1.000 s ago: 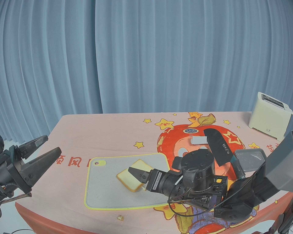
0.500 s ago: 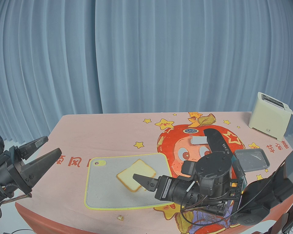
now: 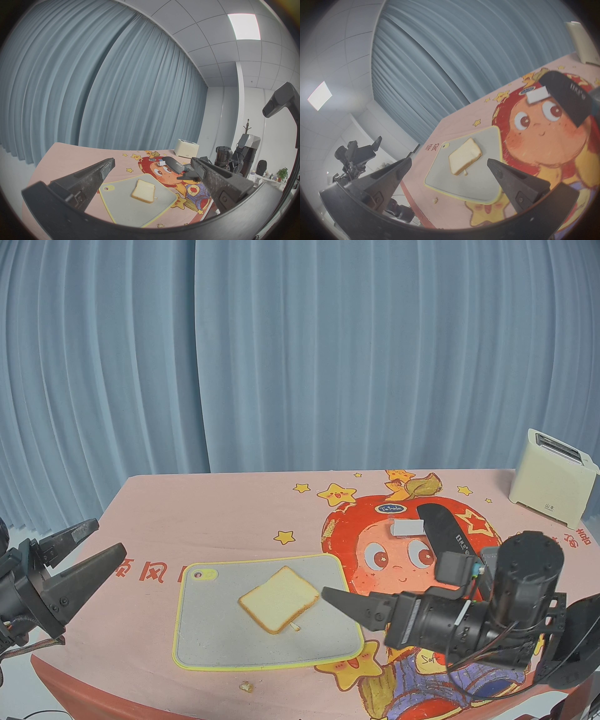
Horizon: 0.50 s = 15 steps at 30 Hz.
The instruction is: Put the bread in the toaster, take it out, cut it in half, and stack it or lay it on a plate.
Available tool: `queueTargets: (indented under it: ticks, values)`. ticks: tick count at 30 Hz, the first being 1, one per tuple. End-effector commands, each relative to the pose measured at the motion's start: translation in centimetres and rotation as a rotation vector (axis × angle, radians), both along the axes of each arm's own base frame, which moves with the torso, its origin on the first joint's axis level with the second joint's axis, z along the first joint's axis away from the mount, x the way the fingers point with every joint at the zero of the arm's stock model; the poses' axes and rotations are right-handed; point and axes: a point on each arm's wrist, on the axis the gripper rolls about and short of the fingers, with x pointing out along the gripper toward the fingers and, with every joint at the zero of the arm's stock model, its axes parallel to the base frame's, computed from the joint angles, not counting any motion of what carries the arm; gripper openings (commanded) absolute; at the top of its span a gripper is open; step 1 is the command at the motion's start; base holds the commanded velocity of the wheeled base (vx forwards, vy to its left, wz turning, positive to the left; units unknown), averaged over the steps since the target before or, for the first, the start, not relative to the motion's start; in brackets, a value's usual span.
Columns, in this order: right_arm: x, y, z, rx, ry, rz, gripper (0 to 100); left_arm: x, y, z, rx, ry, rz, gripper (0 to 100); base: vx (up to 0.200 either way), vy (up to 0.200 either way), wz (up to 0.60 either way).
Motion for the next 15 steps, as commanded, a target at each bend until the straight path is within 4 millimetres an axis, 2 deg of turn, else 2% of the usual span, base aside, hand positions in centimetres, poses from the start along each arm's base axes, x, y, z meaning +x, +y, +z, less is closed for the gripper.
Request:
queueTargets:
  ticks: [1,5,9,15]
  values:
    - [-0.4,-3.6,1.7,0.021,-0.079,-0.023,100,0.0,0.0,0.0,0.0,0.001,0.003,100,0.0,0.0,0.0]
    - [0.3,-5.7,3.5,-0.007,-0.213,-0.066,100,0.0,0.0,0.2,-0.003,-0.008,0.007,100,0.0,0.0,0.0]
    - [1.6,-6.5,5.3,0.007,-0.286,-0.066,100,0.0,0.0,0.5,-0.007,-0.018,0.009,100,0.0,0.0,0.0]
    - [1.9,-7.3,5.4,-0.012,-0.316,-0.094,100,0.0,0.0,0.3,-0.002,-0.013,0.006,100,0.0,0.0,0.0]
